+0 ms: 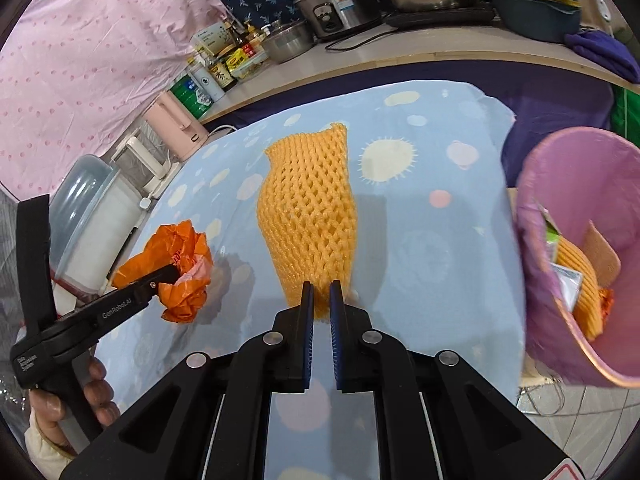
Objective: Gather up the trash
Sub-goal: 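Carry the orange bag and foam net over the wastebasket with both grippers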
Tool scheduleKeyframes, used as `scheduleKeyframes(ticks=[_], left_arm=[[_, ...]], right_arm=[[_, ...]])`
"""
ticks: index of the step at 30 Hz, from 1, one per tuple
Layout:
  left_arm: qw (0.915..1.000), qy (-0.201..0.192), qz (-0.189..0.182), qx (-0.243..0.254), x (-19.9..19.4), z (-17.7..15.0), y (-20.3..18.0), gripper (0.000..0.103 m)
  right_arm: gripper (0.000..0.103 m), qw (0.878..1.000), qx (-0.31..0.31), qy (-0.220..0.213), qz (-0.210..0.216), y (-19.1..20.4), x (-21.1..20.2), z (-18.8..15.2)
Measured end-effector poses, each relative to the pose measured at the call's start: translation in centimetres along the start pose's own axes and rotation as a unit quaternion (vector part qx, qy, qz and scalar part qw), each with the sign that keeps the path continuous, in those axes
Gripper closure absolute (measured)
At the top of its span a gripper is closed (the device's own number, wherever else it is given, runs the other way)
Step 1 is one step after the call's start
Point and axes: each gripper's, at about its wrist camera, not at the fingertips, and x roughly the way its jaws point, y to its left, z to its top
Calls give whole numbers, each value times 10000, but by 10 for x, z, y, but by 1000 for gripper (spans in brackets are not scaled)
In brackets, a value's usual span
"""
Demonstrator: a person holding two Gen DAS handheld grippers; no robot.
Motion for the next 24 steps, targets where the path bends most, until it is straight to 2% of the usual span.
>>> scheduleKeyframes(ticks=[12, 24], left_arm=[[9978, -191, -343, 543, -43, -23, -65, 85], [9890, -471, -896, 1080, -71, -19, -146, 86]], right_arm=[[95, 9982, 303, -496, -126, -30, -82, -16], [95, 9879, 909, -1130, -555, -99, -147, -20]])
